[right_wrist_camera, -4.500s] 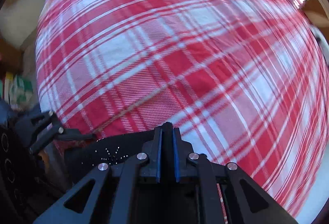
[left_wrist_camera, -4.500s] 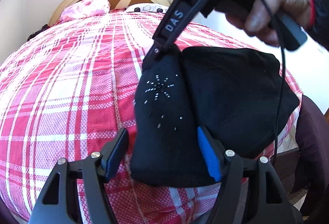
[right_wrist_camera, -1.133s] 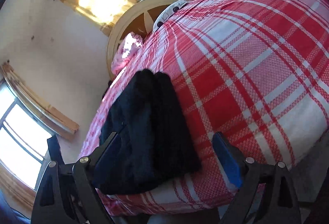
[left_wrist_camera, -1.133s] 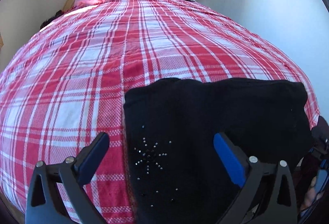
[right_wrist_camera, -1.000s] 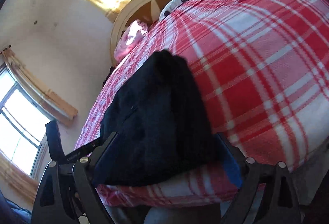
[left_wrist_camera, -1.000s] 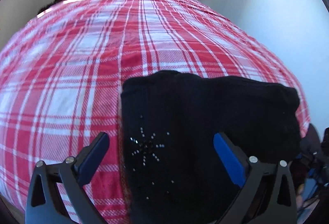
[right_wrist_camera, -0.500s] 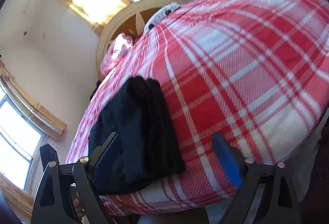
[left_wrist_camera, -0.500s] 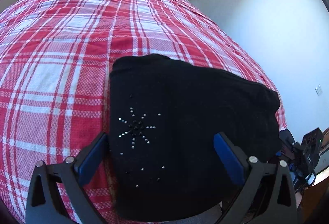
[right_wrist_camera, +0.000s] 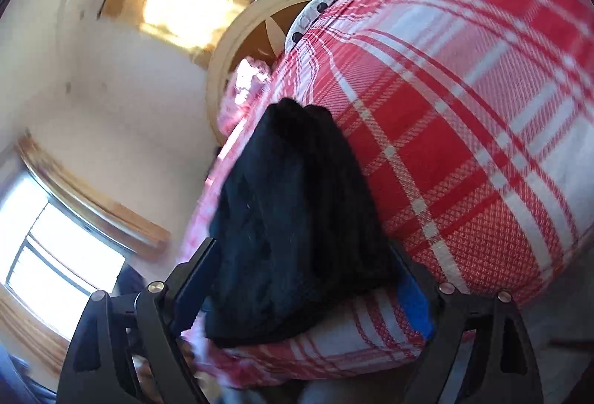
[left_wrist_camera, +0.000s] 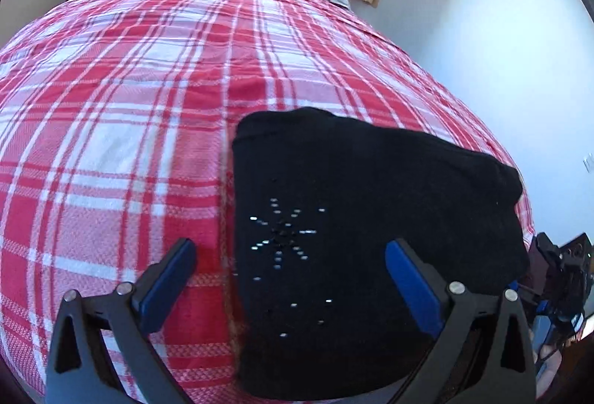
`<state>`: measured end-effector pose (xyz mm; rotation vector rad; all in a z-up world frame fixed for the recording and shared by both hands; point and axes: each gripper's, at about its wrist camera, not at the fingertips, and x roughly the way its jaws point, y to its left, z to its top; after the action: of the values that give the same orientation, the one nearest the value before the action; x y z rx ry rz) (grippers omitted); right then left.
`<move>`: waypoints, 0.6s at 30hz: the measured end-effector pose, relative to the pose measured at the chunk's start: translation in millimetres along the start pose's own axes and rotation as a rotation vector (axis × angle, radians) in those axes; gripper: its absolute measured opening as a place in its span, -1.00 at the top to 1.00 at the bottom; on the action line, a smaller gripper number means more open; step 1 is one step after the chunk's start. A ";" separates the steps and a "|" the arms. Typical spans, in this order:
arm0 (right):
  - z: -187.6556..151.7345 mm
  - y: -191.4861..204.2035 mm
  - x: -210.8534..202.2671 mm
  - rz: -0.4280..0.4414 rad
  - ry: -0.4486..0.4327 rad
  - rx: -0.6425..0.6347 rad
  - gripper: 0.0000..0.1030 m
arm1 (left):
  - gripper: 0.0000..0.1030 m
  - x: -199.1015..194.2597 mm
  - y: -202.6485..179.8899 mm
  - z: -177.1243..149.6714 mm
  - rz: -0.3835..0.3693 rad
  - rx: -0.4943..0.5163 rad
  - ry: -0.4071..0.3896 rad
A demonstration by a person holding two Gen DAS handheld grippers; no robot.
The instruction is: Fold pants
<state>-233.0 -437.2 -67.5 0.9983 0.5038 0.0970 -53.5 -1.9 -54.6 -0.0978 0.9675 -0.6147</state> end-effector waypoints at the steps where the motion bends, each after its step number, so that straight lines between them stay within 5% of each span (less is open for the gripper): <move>1: 1.5 -3.7 0.6 0.025 0.010 0.020 -0.71 | -1.00 1.5 -1.1 0.1 -0.020 -0.003 0.007; 5: 1.1 16.6 10.9 -0.053 0.070 -0.119 -0.71 | -0.87 3.3 3.0 -1.5 -0.087 -0.047 0.023; 6: 0.4 21.9 14.0 -0.084 0.078 -0.156 -0.68 | -0.61 3.5 3.0 -2.1 -0.115 -0.054 0.030; 8: -5.2 29.6 16.0 -0.182 0.056 -0.221 0.05 | -0.41 1.3 2.9 -2.5 -0.132 -0.074 0.028; 9: -7.7 30.4 15.9 -0.229 0.049 -0.249 0.12 | -0.33 0.1 2.3 -2.0 -0.117 -0.064 0.025; 14: -7.5 35.5 17.7 -0.232 0.071 -0.277 0.30 | 0.56 -10.5 14.2 2.3 -0.141 -0.120 0.015; 18: -8.6 62.0 12.1 -0.242 0.053 -0.353 0.34 | 0.60 -24.9 1.0 8.9 -0.149 -0.050 -0.042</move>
<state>-217.0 -392.8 -24.5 0.5860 0.6274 -0.0049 -56.3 10.5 -31.3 -0.2285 0.9402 -0.7226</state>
